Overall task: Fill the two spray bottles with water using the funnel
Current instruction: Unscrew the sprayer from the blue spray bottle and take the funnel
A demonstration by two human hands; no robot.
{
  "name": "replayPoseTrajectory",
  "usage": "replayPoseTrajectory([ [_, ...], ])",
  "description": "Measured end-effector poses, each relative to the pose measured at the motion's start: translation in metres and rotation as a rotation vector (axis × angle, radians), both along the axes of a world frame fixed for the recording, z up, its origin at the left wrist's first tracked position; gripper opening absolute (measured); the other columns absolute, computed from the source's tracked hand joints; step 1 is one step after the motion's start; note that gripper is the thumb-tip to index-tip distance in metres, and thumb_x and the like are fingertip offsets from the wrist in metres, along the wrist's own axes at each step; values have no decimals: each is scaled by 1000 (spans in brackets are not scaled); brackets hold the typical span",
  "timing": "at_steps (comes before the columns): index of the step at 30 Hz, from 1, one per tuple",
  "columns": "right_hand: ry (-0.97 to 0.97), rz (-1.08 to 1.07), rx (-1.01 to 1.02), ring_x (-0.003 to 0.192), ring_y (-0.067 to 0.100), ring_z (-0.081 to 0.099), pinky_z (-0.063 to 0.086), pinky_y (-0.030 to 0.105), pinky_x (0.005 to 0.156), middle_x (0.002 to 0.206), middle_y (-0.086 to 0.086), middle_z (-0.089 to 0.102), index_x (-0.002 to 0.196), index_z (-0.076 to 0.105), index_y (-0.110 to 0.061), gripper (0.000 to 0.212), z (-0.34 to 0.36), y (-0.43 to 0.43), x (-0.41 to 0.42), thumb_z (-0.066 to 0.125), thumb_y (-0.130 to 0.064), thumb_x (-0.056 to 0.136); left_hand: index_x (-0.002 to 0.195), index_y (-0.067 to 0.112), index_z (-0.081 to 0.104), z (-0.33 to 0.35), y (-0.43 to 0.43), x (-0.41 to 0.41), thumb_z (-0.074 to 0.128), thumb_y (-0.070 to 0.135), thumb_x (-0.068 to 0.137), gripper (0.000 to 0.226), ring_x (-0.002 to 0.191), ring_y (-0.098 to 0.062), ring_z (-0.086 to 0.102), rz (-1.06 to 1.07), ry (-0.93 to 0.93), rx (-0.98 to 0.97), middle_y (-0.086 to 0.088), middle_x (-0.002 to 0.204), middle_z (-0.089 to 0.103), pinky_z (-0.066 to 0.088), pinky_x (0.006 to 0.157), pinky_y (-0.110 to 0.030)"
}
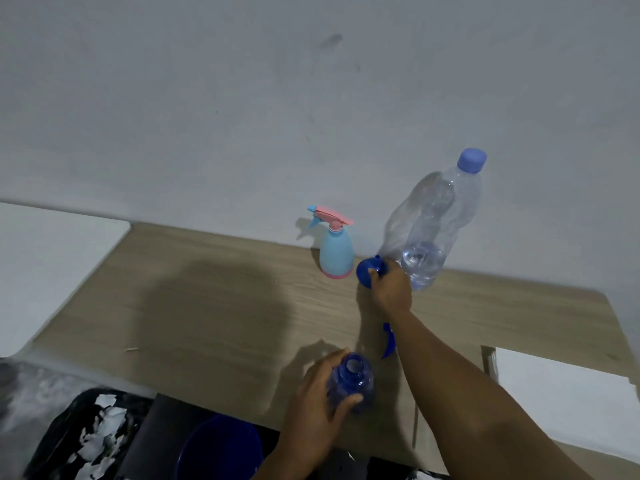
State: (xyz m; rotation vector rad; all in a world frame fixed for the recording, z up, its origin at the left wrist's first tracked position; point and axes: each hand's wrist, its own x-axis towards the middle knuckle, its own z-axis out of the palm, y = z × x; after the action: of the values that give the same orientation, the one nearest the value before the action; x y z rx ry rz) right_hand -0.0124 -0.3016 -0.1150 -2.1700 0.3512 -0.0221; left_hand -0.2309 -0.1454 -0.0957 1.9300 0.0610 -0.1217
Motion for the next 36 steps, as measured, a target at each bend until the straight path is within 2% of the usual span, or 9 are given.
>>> replayPoseTrajectory([
  [7,-29,15,-34,88,33,66,51,38,73,88,12,69,108,65,-8,23,-5,-3,-12,60,-24,92,133,52,47,3,1,-2,76,39,81,61,126,-7,55,15,-17,22,22,136,53,50,102,-41],
  [10,-49,84,-3,100,32,65,53,41,83,107,11,67,127,58,-10,45,7,1,-14,70,-25,86,130,56,46,8,-1,-2,76,37,79,62,124,-1,54,22,-36,46,27,133,54,51,101,-37],
  [13,37,143,-47,117,30,56,49,45,94,133,12,50,139,46,-11,72,13,5,-3,80,-31,79,131,56,46,7,-1,-3,76,36,79,63,123,-1,55,31,-31,51,24,133,55,51,100,-37],
  [19,101,176,-196,113,36,57,51,46,91,134,15,41,131,48,-10,65,-1,9,-1,80,-25,77,129,61,42,10,-1,-2,75,38,79,64,124,2,53,12,-18,57,28,133,53,49,102,-35],
  [22,75,203,-204,110,31,60,52,44,87,130,8,50,132,48,-16,64,2,9,-16,77,-30,77,131,57,43,11,-2,-3,74,38,82,61,124,1,53,7,-24,51,28,134,53,50,102,-34],
  [27,-92,152,7,95,14,61,51,30,79,103,-9,62,114,59,-30,54,34,9,-55,76,-46,65,132,54,45,16,-2,-5,75,41,81,61,124,-4,55,21,-44,41,23,134,54,51,100,-36],
  [31,-157,22,310,98,6,55,45,13,80,116,-1,49,124,56,-22,58,59,0,-103,83,-14,73,132,50,47,17,-3,-4,72,49,83,55,123,-11,56,19,-55,21,17,132,58,51,99,-42],
  [34,-84,-71,543,94,8,59,53,14,59,123,4,51,133,53,-14,58,77,-14,-144,75,-2,81,132,48,48,16,-4,-6,72,48,83,54,123,-9,56,39,-56,29,16,132,58,50,101,-44],
  [36,-103,-64,623,91,9,61,53,15,53,118,3,55,126,54,-16,52,85,-22,-170,73,2,82,131,48,48,17,-4,-9,72,48,82,55,124,-9,56,47,-70,41,15,132,57,49,103,-43],
])
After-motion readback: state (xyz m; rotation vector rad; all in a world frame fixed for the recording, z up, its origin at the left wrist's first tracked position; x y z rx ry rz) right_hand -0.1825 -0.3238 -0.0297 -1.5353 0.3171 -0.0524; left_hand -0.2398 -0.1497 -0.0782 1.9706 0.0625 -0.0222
